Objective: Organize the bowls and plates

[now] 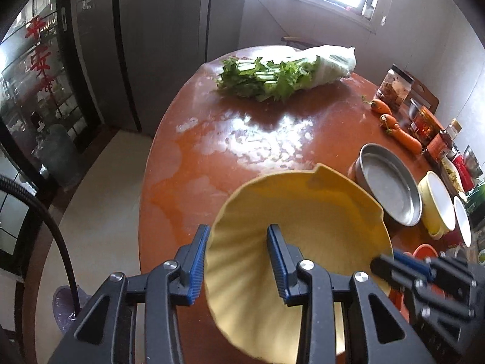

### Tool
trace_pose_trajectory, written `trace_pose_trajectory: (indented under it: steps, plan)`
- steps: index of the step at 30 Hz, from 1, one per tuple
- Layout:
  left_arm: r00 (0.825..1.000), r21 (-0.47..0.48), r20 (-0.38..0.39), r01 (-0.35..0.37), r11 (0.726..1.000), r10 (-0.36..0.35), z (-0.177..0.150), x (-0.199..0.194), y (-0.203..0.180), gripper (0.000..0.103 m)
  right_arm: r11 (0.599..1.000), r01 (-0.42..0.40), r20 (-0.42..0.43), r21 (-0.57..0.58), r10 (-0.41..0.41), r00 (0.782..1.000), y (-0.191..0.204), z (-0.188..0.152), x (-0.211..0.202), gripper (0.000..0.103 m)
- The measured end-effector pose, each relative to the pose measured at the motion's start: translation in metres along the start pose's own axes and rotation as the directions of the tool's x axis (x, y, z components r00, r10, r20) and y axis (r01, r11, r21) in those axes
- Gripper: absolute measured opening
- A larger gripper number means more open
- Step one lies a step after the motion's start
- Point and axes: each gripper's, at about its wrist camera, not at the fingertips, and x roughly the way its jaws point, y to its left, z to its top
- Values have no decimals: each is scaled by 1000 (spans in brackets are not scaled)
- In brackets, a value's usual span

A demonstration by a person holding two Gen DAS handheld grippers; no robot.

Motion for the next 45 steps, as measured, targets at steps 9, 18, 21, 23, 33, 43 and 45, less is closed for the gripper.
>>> trace_pose_trajectory:
  steps: [9,18,21,23,33,43,45]
  plan:
    - [1000,18,-15,10,1000,-10,2,19,-9,38,997,-5,-38,79,8,999,-3,-22,2,17]
    - [999,-7,3,35,999,-35,7,29,-6,39,995,-8,-34,95,11,999,-4,-28,1,20]
    - [999,-11,17,29,1000,-29,7,26,-5,39,997,19,-19,78,-17,1000,-2,-27,-2,23]
    - [999,-16,29,23,1000,-23,9,23,-4,40,997,46,-7,66,-46,999,-1,-26,-4,25]
    - [991,11,116,67,998,-68,6,-18,-20,54,995,72,84,71,-78,993,-8,-24,-35,34]
    - [980,91,135,134,987,-145,-21,-55,-62,60,987,84,158,136,-105,982,-31,-53,-88,44]
    - [978,101,137,146,984,-159,-30,-61,-68,60,984,88,168,152,-114,979,-36,-61,-97,45]
